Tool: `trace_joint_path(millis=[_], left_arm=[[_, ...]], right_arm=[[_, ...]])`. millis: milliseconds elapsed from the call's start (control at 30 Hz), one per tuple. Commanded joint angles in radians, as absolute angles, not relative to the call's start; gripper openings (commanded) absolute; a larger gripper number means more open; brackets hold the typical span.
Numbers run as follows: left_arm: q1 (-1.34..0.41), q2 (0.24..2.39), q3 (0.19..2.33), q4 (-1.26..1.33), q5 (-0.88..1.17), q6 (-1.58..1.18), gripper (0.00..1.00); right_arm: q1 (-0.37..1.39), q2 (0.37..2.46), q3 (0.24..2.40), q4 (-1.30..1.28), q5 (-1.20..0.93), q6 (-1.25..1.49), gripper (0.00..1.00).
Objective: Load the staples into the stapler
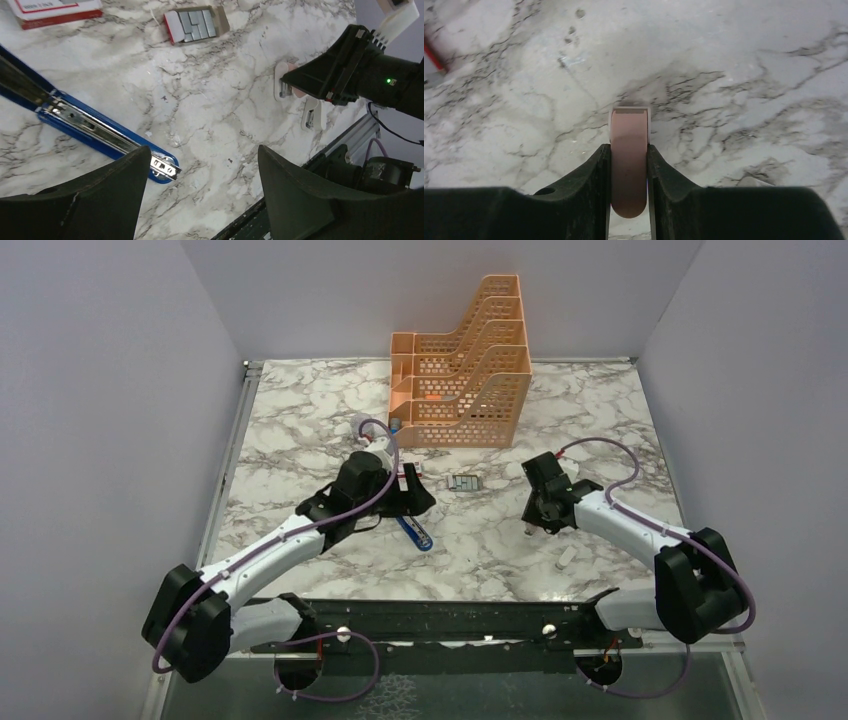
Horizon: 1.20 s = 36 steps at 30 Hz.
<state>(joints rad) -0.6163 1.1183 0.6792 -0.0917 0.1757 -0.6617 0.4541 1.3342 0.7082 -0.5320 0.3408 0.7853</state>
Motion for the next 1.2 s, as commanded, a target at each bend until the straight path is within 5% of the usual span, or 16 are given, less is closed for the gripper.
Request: trace_joint_path(millis=[0,167,500,1167], left_arm=[[-0.714,1.185,0.731,-0.024,0.089,-0.715,0.79],[-0.809,1.274,0.755,0.041,0.015,-0.756,0.76],[-0.870,1.441,0.847,0.085,0.007,-0.760,0.71],[-0.892,1.736,0.977,0.177,0.134,-0.737,0.57]], right_arm=[[0.460,1.315,0.738,-0.439,0.142,0.671,0.32],[0.468,1.347,0.739,-0.433,0.118,0.626,0.34],[0.467,1.333,0.783,-0.541,0.154,0.568,0.58],[0.466,1.282,0.749,-0.571,0.046,0.609,0.45]])
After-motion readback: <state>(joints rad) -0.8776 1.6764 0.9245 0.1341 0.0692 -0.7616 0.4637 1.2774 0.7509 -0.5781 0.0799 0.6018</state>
